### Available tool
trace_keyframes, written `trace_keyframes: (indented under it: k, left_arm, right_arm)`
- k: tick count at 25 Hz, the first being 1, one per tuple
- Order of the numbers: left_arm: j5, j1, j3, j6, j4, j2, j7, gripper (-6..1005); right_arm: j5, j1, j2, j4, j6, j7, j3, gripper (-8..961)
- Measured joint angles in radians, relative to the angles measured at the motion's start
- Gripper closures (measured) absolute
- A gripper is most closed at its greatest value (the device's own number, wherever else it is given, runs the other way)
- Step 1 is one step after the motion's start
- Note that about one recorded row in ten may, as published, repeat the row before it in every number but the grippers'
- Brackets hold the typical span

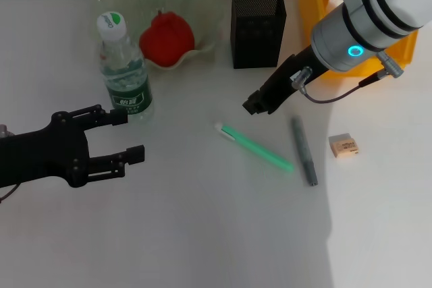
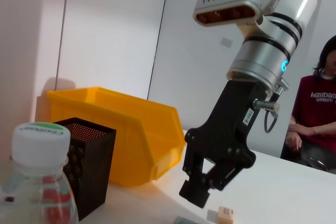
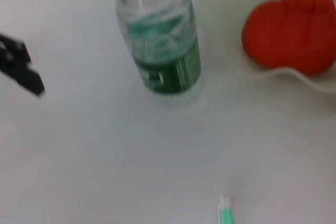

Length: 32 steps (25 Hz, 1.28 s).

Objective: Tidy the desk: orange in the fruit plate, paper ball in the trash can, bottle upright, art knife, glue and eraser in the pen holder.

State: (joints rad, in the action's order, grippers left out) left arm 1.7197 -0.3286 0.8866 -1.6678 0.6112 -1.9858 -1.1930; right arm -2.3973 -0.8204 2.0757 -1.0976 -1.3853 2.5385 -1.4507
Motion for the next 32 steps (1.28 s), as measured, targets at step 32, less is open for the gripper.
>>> trace_keyframes:
  k: [32]
  left_arm:
    - [0.006, -0.002, 0.0, 0.003, 0.002, -0.014, 0.0, 212]
  right_arm:
    - [-0.051, -0.048, 0.016, 0.178, 0.141, 0.034, -0.295, 695]
